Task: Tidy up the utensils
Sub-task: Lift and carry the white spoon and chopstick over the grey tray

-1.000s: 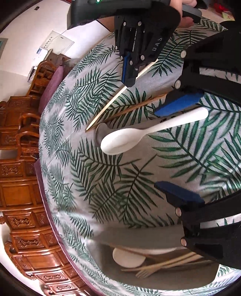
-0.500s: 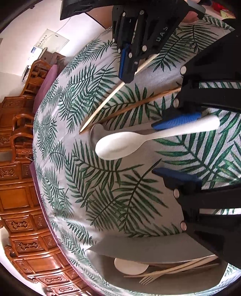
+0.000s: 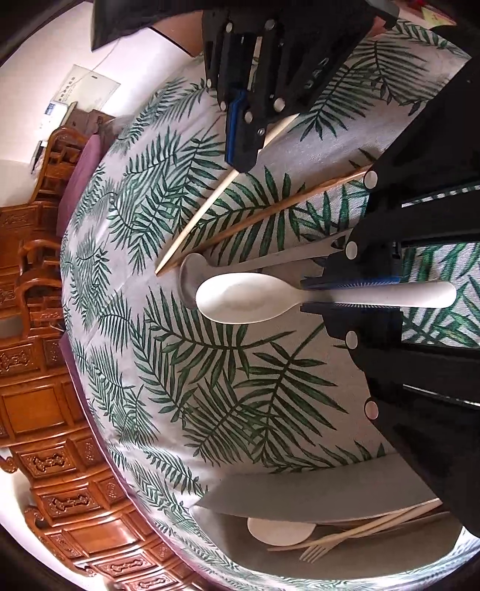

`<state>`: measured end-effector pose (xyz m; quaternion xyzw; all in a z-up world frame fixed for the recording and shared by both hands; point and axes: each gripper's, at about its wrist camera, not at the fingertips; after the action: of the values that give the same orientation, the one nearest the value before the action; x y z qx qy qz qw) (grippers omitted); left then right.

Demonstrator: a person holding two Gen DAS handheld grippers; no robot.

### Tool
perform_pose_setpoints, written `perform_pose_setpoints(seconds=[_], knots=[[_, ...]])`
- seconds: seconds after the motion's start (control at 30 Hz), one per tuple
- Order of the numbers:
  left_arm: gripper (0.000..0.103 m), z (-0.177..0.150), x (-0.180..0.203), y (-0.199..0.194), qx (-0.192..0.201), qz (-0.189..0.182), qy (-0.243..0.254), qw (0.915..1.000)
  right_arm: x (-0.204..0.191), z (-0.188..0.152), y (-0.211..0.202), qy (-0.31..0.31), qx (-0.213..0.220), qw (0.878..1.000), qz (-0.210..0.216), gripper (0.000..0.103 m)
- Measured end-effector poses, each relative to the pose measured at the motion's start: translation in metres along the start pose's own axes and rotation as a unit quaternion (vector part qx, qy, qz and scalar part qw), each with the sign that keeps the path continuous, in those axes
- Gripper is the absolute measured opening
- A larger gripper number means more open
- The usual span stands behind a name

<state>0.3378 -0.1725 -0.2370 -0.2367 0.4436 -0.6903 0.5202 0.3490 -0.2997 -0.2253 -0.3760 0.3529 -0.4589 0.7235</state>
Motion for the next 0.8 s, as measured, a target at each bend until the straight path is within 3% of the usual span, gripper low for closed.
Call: perform_pose_setpoints(seconds=[0.53, 0.8], knots=[[0.006, 0.001, -0.022, -0.065, 0.051, 0.008, -0.011, 0.9986, -0.011, -0.010, -0.019, 0.013, 0.009, 1.000, -0.013, 0.006], [0.006, 0.007, -0.062, -0.086, 0.070, 0.033, -0.035, 0.9964, -0.030, -0.003, -0.044, 0.001, 0.023, 1.000, -0.008, 0.006]])
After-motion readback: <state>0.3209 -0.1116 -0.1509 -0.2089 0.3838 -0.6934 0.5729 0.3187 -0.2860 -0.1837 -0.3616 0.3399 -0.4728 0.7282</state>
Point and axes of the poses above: each gripper's, at about its wrist camera, not at the fingertips, and y roughly the way its jaws point, x to its right, z to its top, and after that the axes turned 9 degrees about z, right-handed
